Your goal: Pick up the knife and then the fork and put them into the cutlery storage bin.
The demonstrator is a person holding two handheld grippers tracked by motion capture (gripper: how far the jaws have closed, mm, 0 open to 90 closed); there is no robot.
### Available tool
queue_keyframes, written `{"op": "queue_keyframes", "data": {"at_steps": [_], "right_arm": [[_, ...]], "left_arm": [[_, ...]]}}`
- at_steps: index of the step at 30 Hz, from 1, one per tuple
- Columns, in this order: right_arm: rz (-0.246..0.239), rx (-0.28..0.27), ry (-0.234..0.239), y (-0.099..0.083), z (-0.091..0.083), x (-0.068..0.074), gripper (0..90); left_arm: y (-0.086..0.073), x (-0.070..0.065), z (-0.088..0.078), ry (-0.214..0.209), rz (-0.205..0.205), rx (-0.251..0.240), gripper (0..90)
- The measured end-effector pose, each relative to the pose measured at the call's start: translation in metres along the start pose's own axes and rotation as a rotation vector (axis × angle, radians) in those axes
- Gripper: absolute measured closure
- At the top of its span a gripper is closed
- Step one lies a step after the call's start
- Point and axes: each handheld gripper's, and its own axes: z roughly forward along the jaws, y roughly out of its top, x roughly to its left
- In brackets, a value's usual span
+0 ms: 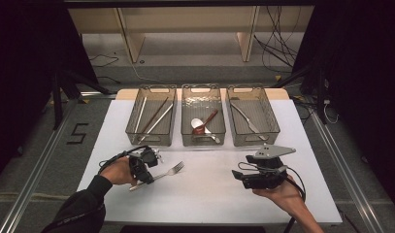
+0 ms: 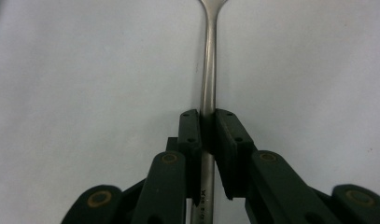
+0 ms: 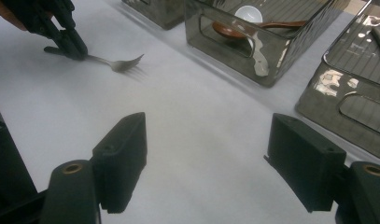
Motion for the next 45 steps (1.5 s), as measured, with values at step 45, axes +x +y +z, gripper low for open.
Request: {"op": "queue_keyframes", "data": {"at_steps": [45], "right_arm": [[-0.216,-0.016,0.152,0.019,0.026,0.059,29.2]], "left_arm": [[0.036,-0.056,-0.045,-0.114,0.088,-0.159,82.0]]}}
